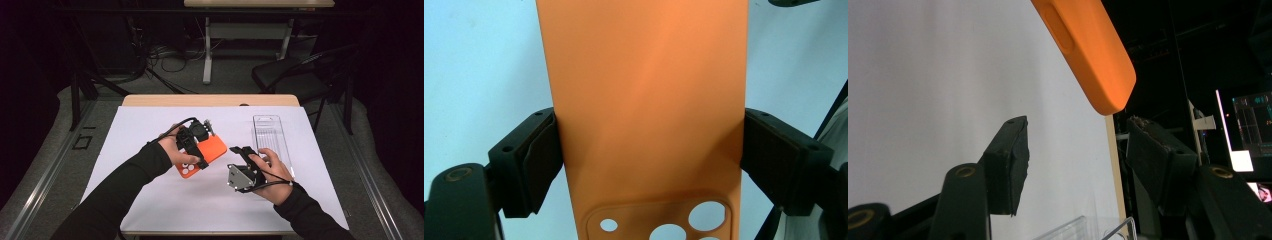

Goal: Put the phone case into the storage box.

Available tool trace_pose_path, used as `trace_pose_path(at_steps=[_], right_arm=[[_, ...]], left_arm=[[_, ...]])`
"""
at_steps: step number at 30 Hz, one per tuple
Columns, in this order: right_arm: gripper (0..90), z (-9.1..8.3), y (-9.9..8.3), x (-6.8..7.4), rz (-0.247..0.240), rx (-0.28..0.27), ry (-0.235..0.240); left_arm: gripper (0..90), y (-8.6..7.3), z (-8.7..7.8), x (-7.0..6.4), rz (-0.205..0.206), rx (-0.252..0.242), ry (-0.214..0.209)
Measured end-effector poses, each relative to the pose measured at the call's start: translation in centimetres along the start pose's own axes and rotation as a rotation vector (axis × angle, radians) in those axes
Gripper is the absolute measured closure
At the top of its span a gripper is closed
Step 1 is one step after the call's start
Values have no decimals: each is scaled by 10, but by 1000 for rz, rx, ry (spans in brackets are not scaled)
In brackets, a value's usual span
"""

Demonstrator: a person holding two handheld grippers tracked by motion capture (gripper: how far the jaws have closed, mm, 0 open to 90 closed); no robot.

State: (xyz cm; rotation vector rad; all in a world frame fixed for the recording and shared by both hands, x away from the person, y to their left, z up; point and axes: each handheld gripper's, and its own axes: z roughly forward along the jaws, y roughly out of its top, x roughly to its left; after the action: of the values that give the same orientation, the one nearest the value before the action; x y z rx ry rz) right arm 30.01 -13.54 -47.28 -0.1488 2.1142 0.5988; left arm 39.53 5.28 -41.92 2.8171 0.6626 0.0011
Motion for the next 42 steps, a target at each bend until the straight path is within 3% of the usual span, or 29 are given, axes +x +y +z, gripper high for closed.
trace_pose_path(at_steps=[8, 13, 18, 22, 29, 33, 42], right_arm=[[426, 1, 1, 4, -29, 0, -11], [448, 0, 3, 6, -73, -6, -35], [470, 1, 4, 9, -70, 6, -37], [491, 2, 5, 11, -94, 11, -42], [526, 4, 6, 14, -183, 25, -60], [541, 5, 7, 16, -199, 26, -67], [594, 7, 8, 18, -286, 39, -96]], left_arm=[[147, 0, 0, 0, 4, 6, 0], [147, 0, 1, -1, 5, 11, 0], [147, 1, 2, -2, 12, 11, -2], [147, 3, 5, -4, 13, 17, -6], [147, 4, 6, -6, 22, 22, -8], [147, 5, 7, -8, 26, 26, -11], [147, 8, 11, -10, 30, 36, -26]])
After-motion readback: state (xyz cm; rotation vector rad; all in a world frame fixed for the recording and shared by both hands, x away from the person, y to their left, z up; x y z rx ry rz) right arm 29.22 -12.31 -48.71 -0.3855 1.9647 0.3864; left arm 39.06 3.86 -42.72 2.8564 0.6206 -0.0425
